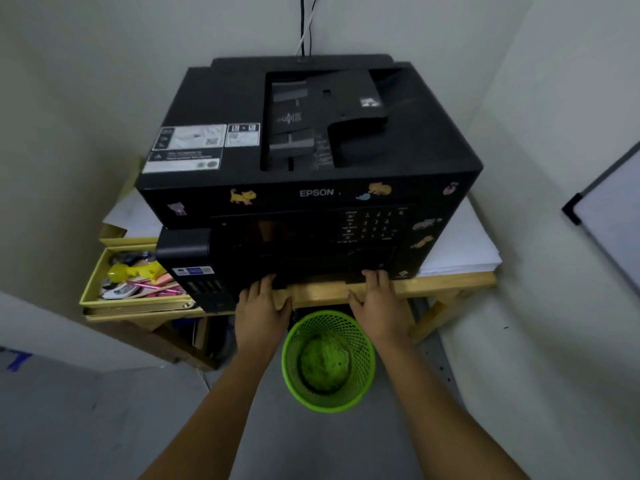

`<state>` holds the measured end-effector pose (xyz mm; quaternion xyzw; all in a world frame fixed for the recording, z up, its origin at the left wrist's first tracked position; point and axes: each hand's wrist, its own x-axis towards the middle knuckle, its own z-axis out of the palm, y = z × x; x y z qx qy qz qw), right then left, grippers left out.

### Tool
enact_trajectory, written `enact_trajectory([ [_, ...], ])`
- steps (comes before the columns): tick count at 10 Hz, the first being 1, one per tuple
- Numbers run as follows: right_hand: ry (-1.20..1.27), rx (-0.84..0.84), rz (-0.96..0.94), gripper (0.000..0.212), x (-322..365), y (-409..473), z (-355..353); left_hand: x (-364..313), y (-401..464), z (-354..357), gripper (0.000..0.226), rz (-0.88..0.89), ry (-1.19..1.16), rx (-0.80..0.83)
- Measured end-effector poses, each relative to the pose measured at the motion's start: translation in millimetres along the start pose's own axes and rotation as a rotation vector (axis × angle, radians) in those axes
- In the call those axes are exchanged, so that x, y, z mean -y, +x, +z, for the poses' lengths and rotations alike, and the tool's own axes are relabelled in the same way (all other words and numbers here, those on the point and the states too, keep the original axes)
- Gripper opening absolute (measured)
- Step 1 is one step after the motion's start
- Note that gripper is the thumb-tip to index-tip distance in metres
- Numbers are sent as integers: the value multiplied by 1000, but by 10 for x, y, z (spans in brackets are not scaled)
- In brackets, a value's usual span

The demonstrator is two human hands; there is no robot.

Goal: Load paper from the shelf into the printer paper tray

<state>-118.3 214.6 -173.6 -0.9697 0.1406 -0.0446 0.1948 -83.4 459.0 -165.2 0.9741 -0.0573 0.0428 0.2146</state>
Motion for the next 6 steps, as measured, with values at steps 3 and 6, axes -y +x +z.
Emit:
enact_trajectory([
  [3, -140, 307, -55, 88, 8, -204, -549, 10, -150, -415, 123, -19, 105, 492],
  [6, -164, 302, -107, 88, 219, -388, -1189, -342, -367, -1158, 124, 39, 165, 496],
])
